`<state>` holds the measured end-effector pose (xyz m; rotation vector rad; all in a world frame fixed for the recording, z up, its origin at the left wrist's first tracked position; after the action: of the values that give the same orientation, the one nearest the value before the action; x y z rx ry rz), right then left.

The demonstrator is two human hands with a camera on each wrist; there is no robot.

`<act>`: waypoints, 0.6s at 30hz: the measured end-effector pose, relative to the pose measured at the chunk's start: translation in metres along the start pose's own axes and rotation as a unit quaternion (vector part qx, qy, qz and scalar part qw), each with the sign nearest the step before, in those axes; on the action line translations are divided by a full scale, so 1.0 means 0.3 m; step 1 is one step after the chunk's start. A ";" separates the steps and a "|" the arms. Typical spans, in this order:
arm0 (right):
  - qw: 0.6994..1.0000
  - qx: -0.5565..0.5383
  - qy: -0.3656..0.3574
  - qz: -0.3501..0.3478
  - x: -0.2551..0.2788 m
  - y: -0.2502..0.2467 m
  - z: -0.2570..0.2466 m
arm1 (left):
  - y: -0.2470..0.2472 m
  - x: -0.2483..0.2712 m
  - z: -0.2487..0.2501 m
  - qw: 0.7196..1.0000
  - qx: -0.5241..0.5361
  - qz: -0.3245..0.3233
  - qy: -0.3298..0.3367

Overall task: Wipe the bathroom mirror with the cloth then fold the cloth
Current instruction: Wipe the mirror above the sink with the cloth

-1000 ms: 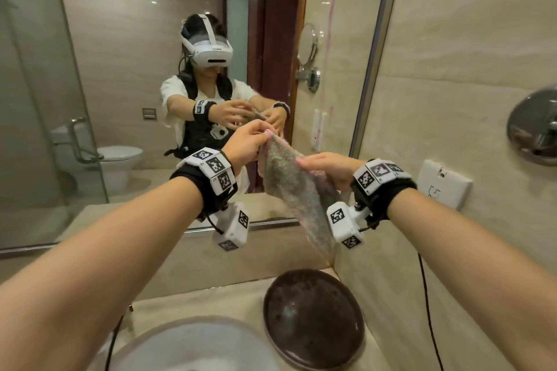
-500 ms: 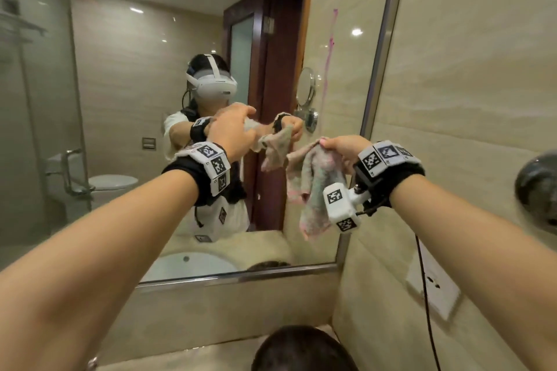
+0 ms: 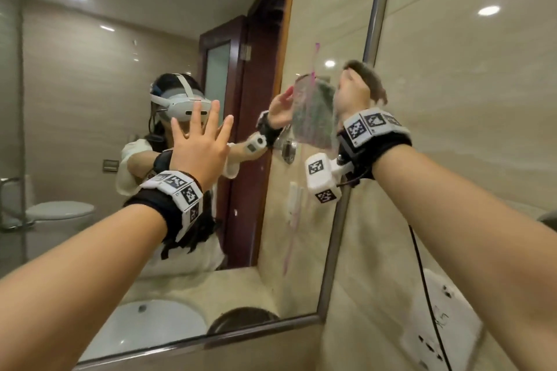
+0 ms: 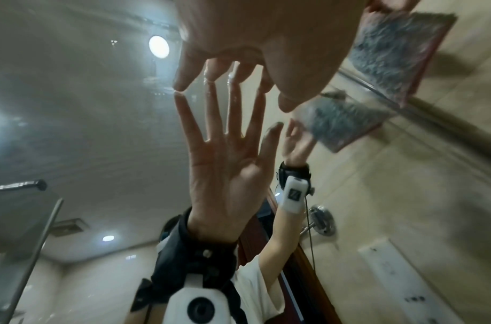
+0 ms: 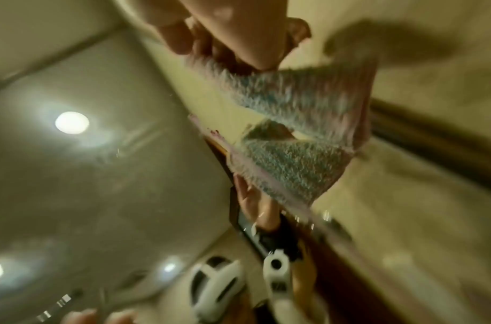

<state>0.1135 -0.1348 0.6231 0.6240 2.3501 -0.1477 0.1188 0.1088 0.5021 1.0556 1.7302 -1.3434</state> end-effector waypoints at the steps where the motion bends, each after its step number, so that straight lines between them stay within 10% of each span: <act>1: 0.999 0.026 -0.015 -0.023 -0.007 0.027 -0.013 | 0.009 -0.002 -0.003 1.000 -0.011 0.012 0.004; 9: 0.939 0.279 -0.145 -0.142 -0.062 0.134 -0.051 | 0.029 -0.014 -0.005 0.996 -0.035 0.074 0.024; 18: 0.789 0.519 -0.328 0.020 -0.118 0.102 -0.085 | 0.029 -0.033 -0.004 0.993 -0.045 0.103 0.033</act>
<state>0.1355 -0.1150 0.6673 0.9125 1.4035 -1.4534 0.1309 0.1092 0.5076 1.2028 1.6627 -1.1030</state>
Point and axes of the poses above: each hand's wrist, its own x-axis away from the middle knuckle, its own y-axis out of the palm, z = x × y, the point moved 4 cm from there along -x, towards the middle knuckle, and after that the axes turned 2 degrees about -x, right-handed, at the moved point
